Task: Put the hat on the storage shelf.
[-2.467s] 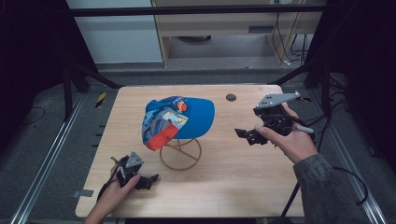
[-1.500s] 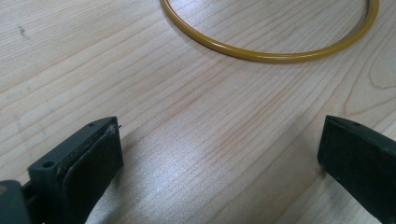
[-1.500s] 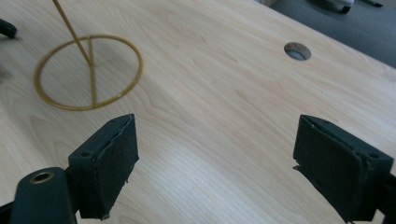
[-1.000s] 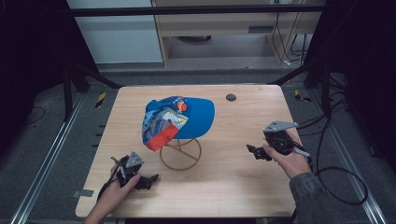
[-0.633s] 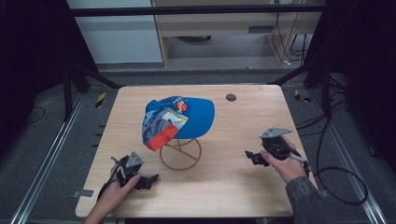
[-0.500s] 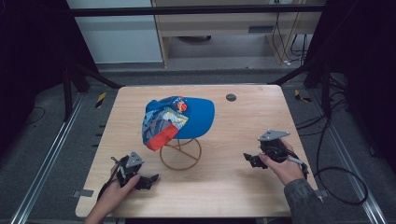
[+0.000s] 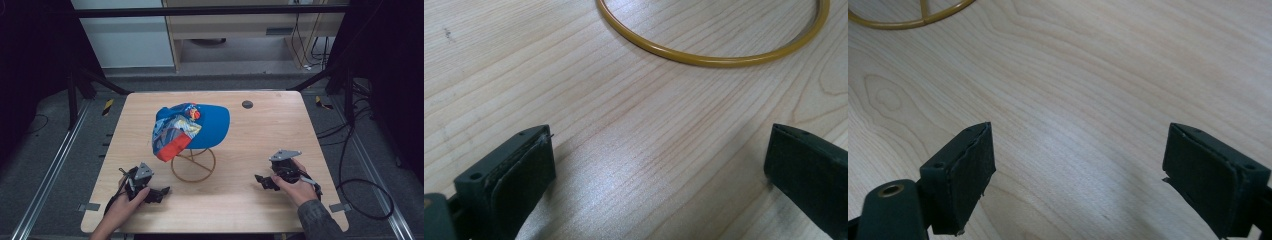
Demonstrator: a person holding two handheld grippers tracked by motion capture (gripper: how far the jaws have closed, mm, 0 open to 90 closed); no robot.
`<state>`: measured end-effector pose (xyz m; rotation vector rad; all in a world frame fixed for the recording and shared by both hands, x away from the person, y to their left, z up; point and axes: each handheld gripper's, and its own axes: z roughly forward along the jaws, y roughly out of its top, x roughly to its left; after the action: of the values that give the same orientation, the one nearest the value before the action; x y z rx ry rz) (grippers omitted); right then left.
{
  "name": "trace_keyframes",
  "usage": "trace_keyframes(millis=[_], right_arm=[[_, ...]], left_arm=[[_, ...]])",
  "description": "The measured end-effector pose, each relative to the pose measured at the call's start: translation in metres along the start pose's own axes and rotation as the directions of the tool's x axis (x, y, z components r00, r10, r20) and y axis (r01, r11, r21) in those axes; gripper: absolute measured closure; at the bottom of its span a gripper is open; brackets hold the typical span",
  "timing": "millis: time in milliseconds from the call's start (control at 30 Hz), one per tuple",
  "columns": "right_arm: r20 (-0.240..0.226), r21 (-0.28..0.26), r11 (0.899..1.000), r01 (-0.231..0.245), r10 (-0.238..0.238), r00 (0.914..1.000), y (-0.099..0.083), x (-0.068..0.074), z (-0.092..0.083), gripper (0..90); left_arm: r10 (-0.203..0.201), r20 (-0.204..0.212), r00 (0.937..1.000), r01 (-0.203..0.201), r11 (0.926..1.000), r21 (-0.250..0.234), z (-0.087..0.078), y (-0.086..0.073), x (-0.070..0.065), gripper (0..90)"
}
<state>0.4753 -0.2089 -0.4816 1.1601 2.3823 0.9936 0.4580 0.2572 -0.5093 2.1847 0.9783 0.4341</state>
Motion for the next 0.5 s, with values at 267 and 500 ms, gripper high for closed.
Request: trace_keyframes(millis=[267,500], right_arm=[[0.007,-0.011,0.999,-0.033,0.033,0.9994,-0.002,0.007,0.016,12.5],[0.027,0.006,1.000,-0.022,0.022,0.9994,-0.001,0.012,0.027,11.3]], left_arm=[[0.000,0.000,1.0000,0.000,1.0000,0.000,0.000,0.000,0.000,0.0],[0.000,0.000,1.0000,0.000,1.0000,0.000,0.000,0.000,0.000,0.0]])
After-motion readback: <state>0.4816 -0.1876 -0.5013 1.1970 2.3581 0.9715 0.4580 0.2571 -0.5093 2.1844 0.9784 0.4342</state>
